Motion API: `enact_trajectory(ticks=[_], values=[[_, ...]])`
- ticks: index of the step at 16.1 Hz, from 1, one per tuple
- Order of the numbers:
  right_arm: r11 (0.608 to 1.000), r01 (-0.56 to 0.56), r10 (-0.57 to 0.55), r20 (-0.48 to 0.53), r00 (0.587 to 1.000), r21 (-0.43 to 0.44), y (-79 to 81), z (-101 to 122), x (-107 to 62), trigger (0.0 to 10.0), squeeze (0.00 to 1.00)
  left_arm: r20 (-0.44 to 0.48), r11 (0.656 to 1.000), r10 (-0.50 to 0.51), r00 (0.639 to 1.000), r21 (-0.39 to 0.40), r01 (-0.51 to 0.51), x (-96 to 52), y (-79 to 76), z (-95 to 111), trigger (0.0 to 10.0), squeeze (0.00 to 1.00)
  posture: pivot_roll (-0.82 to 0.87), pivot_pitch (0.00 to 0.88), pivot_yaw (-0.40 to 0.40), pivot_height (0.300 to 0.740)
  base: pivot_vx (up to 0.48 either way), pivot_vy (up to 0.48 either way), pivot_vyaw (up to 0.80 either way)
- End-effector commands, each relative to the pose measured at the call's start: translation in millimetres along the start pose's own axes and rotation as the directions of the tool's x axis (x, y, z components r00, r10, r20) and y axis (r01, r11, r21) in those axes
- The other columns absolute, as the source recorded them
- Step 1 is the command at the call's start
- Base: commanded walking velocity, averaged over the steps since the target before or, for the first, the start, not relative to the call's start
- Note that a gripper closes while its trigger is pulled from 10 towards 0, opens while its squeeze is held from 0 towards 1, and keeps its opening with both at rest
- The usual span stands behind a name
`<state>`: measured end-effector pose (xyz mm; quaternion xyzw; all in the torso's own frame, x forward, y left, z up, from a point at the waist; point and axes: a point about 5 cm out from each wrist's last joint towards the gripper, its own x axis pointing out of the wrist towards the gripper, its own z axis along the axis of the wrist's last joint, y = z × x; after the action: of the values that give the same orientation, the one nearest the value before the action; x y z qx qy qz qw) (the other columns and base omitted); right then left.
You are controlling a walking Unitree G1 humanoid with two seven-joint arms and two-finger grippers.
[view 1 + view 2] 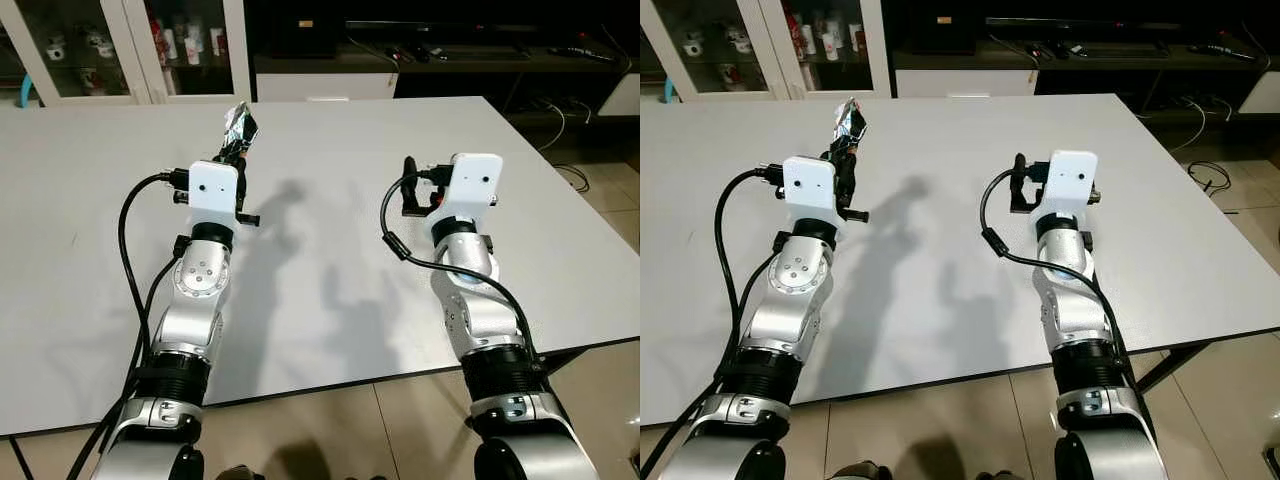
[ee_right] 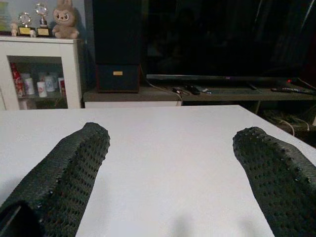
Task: Picking trash to rubbish bin
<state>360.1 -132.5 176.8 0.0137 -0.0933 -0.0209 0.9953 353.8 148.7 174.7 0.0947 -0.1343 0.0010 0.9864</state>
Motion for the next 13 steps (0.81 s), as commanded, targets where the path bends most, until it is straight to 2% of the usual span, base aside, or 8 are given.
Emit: enact_trajectory(ticks=[1,13], values=[[1.000,0.000,0.000,-0.014,1.000,0.005,-1.2,-4.9,-2.0,10.0,0.00,0.000,1.000,-0.007,1.000,-0.003,0.007,-0.1,-4.2,0.4,10.0,0.00,-0.01,0.000,-0.047,0.740,-0.281,0.000,0.00],[1.000,-0.011,0.011,-0.033,0.999,0.006,0.9,-8.4,-4.6,10.0,0.00,-0.007,1.000,0.005,1.000,-0.023,-0.005,1.0,-1.2,1.1,10.0,0.00,-0.02,0.000,-0.042,0.740,-0.270,0.000,0.00]])
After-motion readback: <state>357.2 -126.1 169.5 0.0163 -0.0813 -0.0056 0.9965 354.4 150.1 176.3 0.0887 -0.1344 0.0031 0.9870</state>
